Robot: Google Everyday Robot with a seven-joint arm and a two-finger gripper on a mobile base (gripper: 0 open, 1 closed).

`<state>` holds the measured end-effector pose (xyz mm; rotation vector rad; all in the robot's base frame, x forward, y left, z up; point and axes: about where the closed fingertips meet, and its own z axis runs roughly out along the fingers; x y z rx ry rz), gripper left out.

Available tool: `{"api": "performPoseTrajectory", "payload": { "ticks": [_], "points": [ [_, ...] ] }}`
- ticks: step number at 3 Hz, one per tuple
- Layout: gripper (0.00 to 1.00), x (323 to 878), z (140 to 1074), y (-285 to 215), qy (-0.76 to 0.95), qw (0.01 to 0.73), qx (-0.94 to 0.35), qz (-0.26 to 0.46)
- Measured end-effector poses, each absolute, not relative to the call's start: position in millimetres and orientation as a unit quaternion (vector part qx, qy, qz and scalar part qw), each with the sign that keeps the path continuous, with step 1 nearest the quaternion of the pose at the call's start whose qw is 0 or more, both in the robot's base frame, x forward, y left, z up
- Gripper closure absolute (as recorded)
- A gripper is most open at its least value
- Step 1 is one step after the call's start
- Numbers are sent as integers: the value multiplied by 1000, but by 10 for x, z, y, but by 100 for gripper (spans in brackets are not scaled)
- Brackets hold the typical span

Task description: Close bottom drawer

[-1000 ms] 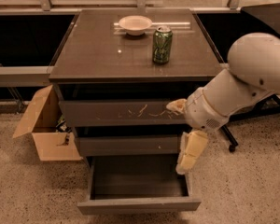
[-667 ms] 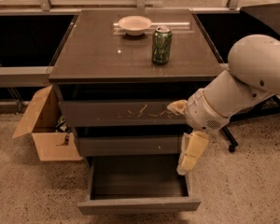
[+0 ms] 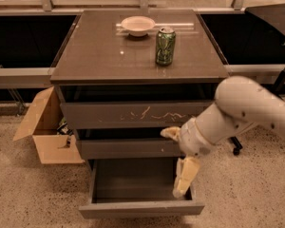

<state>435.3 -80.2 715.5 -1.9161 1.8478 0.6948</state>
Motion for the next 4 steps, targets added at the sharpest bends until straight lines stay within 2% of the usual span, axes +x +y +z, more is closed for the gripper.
{"api": "performPoseTrajectory", "payload": {
  "ticks": [3,4],
  "points": [
    [0,3889,5415,-412,628,201,-657,367],
    [0,3889,5415,-412,628,201,-657,367]
  ]
}}
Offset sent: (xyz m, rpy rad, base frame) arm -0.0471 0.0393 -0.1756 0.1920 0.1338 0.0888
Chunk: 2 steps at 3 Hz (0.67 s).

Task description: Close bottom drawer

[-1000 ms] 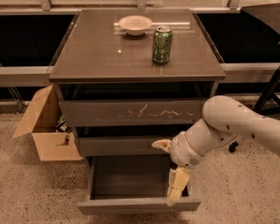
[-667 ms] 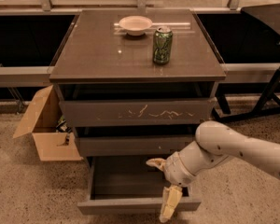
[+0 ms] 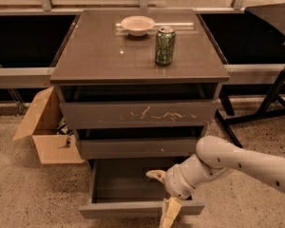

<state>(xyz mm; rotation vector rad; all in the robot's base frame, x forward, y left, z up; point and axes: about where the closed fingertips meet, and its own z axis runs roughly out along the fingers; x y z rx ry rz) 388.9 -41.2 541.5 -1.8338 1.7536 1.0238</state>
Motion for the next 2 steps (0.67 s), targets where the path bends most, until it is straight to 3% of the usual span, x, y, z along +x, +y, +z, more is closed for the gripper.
{"api": "performPoseTrajectory", "payload": {
  "ticks": [2],
  "points": [
    [0,3806,4546,-419,624,183,-650,394]
  ]
}}
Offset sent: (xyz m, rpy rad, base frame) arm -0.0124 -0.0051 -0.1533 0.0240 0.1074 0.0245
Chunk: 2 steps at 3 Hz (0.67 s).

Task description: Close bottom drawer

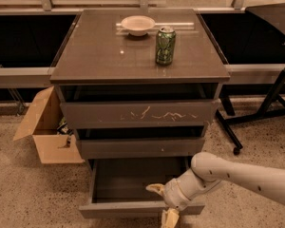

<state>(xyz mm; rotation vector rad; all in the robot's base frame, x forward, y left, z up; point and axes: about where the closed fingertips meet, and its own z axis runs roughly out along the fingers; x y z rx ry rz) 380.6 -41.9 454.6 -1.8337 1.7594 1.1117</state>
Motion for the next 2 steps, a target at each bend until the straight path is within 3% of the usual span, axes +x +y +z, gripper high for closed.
{"api": "performPoseTrajectory", "payload": {
  "ticks": [1,2],
  "points": [
    [0,3801,4045,-423,618,172,-654,401],
    [13,3783,3557,-442,615,156,-653,413]
  ]
}}
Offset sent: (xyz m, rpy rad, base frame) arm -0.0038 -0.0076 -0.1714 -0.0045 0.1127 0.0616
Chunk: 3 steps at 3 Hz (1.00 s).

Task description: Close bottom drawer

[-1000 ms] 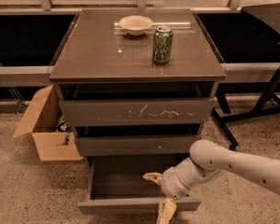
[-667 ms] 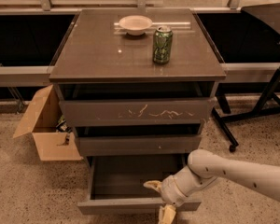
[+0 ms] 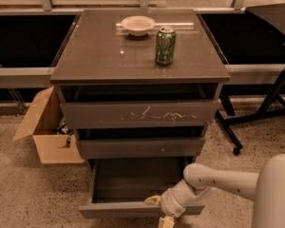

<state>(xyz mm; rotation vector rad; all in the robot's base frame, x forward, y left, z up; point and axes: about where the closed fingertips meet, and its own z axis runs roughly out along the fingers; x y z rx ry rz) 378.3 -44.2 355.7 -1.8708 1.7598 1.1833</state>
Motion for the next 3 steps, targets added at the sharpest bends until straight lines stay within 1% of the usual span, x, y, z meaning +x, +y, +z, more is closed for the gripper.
{"api": "performPoseTrajectory", "payload": {
  "ticks": [2,3],
  "points": [
    [61,3754,2696,-466,628,127,-630,440],
    [85,3746,2639,-454,629,127,-627,442]
  ]
}}
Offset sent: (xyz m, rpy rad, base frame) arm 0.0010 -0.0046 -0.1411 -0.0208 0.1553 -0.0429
